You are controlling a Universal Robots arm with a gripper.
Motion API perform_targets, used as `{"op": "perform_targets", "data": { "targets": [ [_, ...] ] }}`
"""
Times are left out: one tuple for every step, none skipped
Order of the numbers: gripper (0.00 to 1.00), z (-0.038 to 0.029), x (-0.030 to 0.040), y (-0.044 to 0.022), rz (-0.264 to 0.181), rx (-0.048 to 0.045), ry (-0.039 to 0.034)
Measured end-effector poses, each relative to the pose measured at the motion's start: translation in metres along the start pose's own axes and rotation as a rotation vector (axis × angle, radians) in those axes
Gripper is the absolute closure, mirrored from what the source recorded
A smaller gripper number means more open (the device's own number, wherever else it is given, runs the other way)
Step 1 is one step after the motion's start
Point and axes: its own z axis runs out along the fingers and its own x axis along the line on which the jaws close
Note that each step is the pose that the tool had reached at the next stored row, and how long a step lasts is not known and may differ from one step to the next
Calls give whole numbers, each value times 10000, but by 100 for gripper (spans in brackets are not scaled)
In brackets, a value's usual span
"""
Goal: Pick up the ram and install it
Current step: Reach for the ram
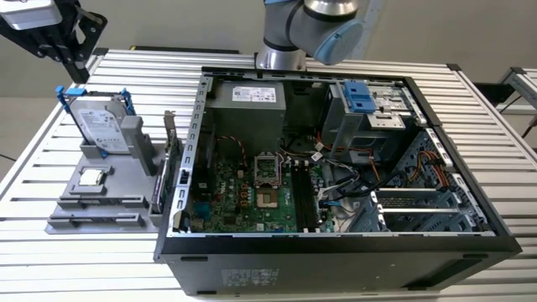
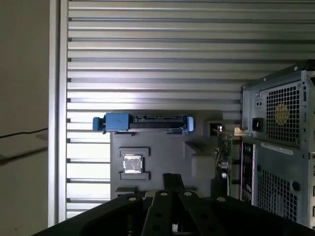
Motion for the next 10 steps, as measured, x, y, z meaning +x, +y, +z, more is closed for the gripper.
{"op": "perform_targets", "data": {
  "targets": [
    [100, 0, 10, 0, -1, 0, 0],
    [100, 0, 20, 0, -1, 0, 0],
    [100, 0, 29, 0, -1, 0, 1],
    [100, 0, 30, 0, -1, 0, 1],
    [100, 0, 31, 0, -2, 0, 0],
    [100, 0, 31, 0, -2, 0, 0],
    [100, -1, 32, 0, -1, 0, 1],
    [100, 0, 33, 0, -1, 0, 0],
    [100, 0, 34, 0, -1, 0, 0],
    [100, -1, 34, -1, -1, 0, 1]
  ]
}}
